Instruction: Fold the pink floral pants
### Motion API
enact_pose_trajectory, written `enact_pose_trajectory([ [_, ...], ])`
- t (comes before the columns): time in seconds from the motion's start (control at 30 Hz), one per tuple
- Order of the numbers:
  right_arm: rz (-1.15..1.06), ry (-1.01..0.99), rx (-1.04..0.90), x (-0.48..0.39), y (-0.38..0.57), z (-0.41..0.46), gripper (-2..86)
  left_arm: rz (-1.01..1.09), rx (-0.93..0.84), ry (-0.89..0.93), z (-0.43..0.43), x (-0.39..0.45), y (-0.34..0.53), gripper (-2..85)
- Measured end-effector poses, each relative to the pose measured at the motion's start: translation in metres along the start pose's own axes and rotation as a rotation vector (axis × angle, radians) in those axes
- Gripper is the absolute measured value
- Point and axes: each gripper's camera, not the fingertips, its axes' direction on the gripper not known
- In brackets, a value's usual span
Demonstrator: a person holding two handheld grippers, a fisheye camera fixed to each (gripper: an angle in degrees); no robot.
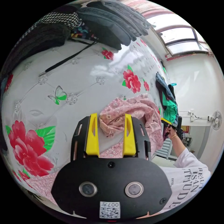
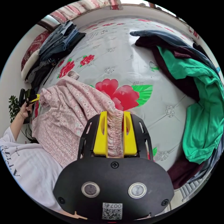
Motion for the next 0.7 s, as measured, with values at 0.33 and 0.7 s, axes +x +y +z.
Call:
enact_pose_trajectory([
  [0.33, -0.057, 0.326, 0.311, 0.013, 0.058, -0.139, 5.1, 0.437, 0.470, -0.101, -0.119, 0.080, 0.020, 5.9],
  [0.7, 0.202, 0.308, 0.222, 0.073, 0.055, -0.098, 4.8, 0.155, 0.341, -0.302, -0.094, -0.039, 0.110, 9.3],
])
